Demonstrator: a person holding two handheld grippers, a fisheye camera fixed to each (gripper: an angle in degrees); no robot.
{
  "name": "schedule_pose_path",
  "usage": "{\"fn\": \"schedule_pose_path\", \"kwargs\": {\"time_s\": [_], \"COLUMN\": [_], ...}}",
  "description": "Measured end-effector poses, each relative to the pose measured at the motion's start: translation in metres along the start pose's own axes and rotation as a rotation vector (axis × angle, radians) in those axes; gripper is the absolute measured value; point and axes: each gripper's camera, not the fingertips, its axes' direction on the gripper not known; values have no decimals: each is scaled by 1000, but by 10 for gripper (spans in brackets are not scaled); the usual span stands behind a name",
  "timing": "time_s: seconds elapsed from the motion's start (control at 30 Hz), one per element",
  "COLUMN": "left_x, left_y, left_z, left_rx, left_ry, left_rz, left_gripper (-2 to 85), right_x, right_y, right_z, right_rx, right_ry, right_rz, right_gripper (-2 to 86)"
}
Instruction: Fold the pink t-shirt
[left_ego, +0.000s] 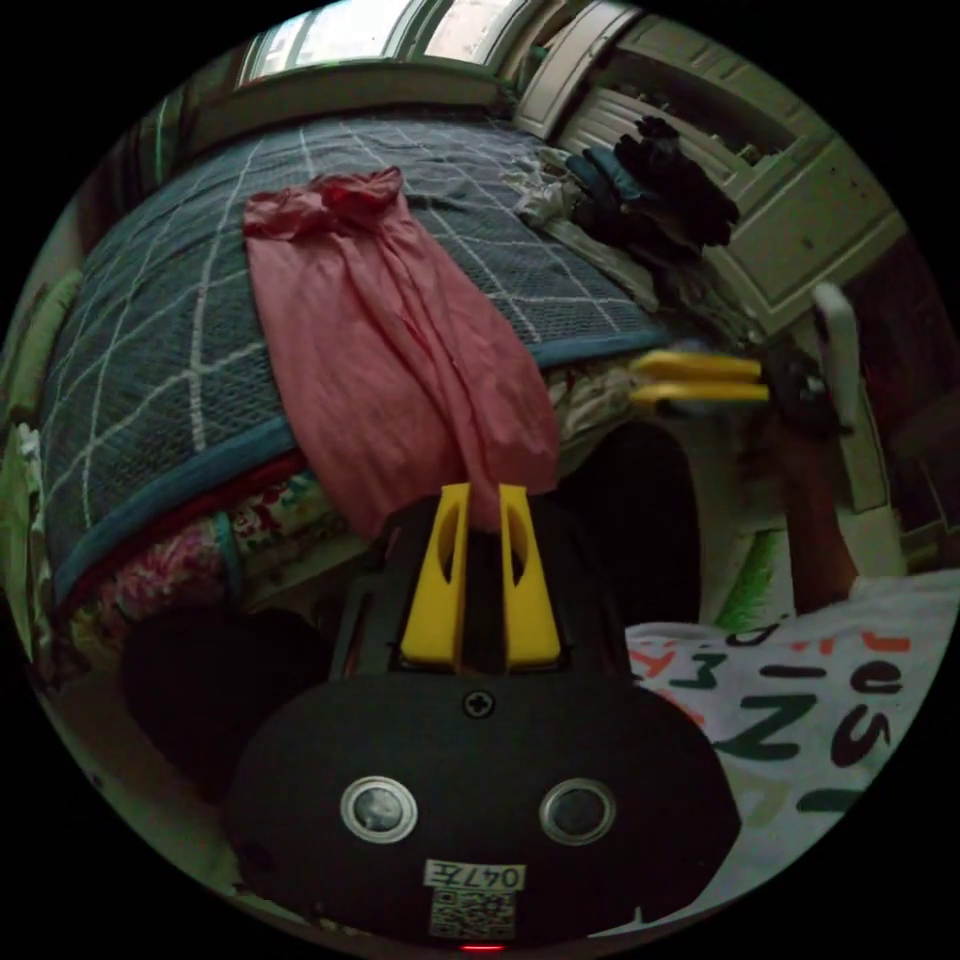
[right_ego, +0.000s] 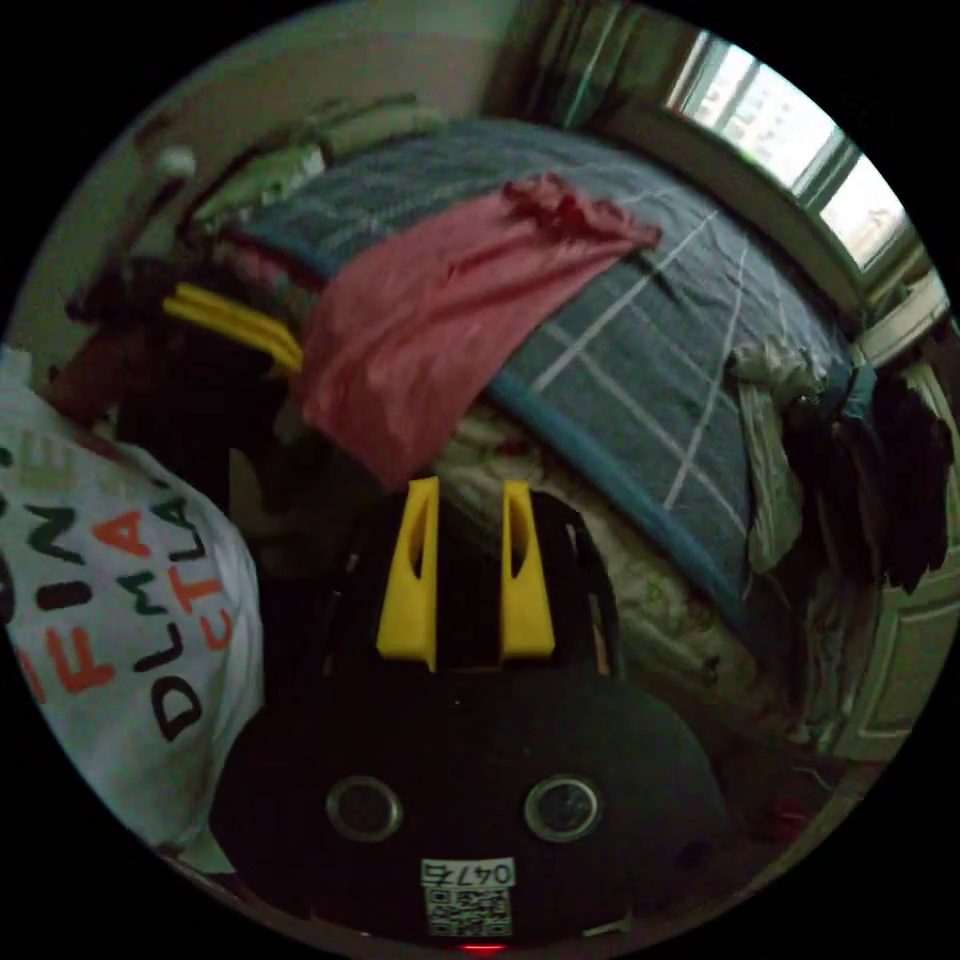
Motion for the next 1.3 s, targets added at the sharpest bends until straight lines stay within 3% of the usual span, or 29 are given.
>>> {"fn": "schedule_pose_path", "kwargs": {"time_s": [0.1,0.2,0.43,0.63,0.7,0.8,0.97,1.1,1.3], "left_x": [-12,-24,-66,-121,-138,-164,-181,-185,-188], "left_y": [-21,-59,-186,-275,-297,-312,-335,-362,-406], "left_z": [-11,-9,41,86,103,116,121,126,129], "left_rx": [42,99,152,177,118,115,187,175,177], "left_ry": [-41,30,129,117,80,171,229,223,203], "left_rz": [54,111,91,1,-73,-165,-210,-195,-178], "left_gripper": [56,57,57,26,11,-5,-9,-10,-10], "right_x": [30,56,111,135,150,169,160,162,222], "right_y": [-67,-159,-330,-392,-414,-459,-518,-526,-505], "right_z": [-18,-3,117,175,173,162,151,162,207], "right_rx": [214,299,11,-97,-62,-6,83,70,-4], "right_ry": [76,122,77,199,245,203,71,175,111], "right_rz": [-92,-201,-368,-445,-417,-436,-721,-906,-770], "right_gripper": [43,48,55,12,3,-1,-1,-1,1]}}
